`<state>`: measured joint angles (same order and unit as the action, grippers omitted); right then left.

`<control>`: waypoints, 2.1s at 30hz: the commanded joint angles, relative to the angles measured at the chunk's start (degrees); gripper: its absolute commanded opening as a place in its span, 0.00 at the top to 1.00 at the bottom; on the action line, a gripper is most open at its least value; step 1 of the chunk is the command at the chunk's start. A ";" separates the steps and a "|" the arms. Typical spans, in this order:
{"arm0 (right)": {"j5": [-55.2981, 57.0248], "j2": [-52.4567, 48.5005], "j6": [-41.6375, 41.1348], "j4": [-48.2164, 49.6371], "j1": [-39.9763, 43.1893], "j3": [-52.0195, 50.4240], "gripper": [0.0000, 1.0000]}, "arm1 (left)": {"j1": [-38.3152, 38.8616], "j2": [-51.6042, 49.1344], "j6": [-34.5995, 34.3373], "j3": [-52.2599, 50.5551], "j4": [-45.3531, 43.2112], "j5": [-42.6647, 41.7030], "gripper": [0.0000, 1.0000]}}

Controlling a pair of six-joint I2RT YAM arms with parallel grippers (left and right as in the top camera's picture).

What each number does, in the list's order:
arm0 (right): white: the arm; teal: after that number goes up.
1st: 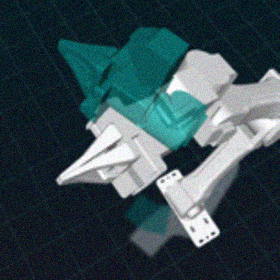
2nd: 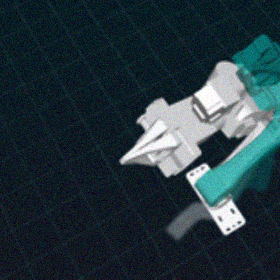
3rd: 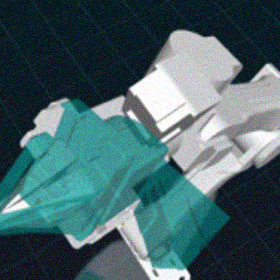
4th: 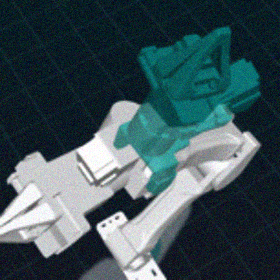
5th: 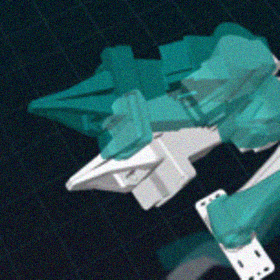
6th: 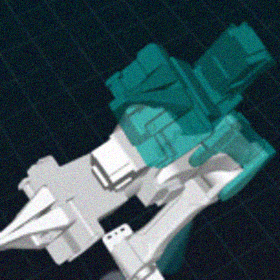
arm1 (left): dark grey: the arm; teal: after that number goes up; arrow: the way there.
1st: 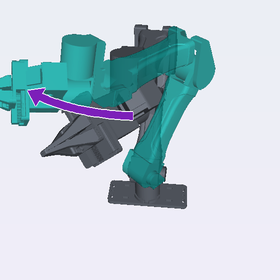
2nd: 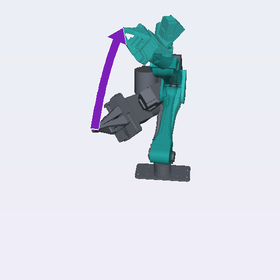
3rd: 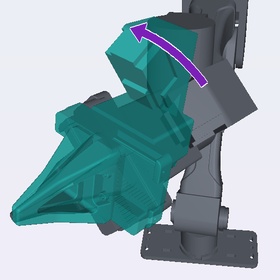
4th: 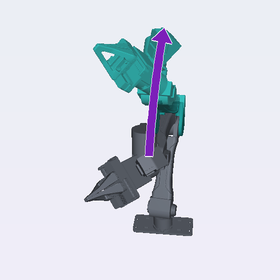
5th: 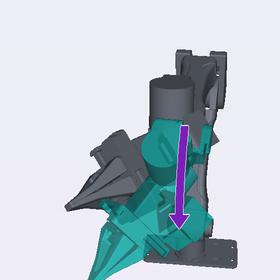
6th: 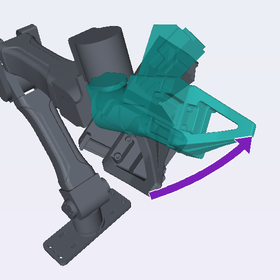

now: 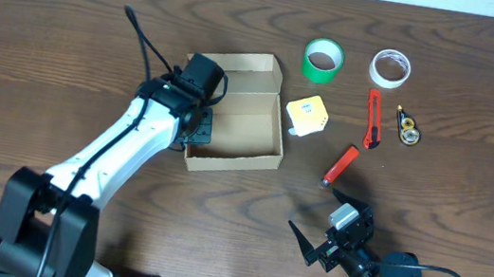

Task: Pack container
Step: 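Drag the box with the left gripper toward the table center, then release the box and retract the left gripper toward the front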

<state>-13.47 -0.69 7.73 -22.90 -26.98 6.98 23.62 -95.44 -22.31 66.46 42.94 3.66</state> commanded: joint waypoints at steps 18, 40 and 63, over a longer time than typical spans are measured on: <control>-0.02 0.39 -0.83 -0.02 -0.48 -0.24 0.01 | -0.52 -1.84 6.40 -0.31 -6.93 4.24 0.94; -0.02 0.39 -0.85 -0.02 -0.48 -0.24 0.01 | -4.00 -1.84 3.02 -0.28 -8.39 2.27 0.15; -0.02 0.39 -0.83 -0.02 -0.48 -0.24 0.01 | -4.00 30.12 21.57 13.90 19.87 -9.25 0.05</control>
<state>-13.47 -0.67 7.70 -22.90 -26.98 6.96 19.77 -68.99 -5.43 79.96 60.88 -3.14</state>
